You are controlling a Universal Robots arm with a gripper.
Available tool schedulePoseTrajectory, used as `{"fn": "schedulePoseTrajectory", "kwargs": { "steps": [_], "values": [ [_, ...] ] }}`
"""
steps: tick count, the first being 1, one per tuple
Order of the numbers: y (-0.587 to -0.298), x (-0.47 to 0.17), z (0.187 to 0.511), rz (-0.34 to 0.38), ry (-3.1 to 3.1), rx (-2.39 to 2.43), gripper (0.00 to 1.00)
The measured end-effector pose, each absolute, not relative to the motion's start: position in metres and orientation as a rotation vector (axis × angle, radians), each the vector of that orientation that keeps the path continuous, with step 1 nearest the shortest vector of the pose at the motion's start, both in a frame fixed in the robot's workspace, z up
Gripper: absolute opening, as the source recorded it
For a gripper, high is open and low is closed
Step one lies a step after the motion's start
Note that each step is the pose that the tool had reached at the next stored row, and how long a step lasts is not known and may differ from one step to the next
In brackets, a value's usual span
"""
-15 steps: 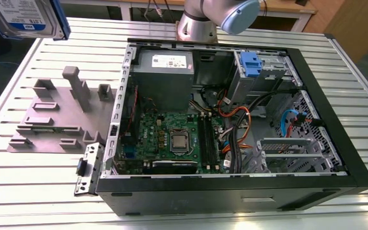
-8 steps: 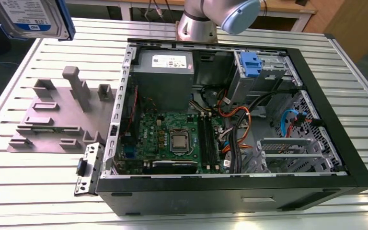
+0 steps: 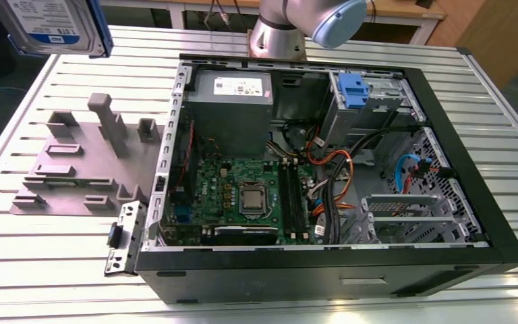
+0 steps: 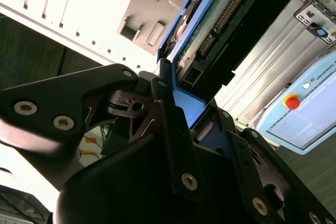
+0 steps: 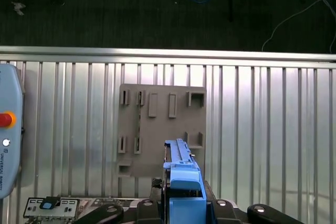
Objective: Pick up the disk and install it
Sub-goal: 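Pick up the disk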
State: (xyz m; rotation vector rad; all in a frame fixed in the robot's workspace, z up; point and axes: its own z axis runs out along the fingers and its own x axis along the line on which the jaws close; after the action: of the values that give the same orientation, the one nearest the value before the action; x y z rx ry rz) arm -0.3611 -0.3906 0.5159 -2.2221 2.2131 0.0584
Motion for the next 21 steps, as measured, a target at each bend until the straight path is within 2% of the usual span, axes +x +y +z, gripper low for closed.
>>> {"fn": "schedulePoseTrajectory", "kwargs": {
  "steps": [21],
  "values": [
    [-0.3936, -0.3519, 0.5158, 0.058, 2.214, -2.221, 0.36]
  ]
}}
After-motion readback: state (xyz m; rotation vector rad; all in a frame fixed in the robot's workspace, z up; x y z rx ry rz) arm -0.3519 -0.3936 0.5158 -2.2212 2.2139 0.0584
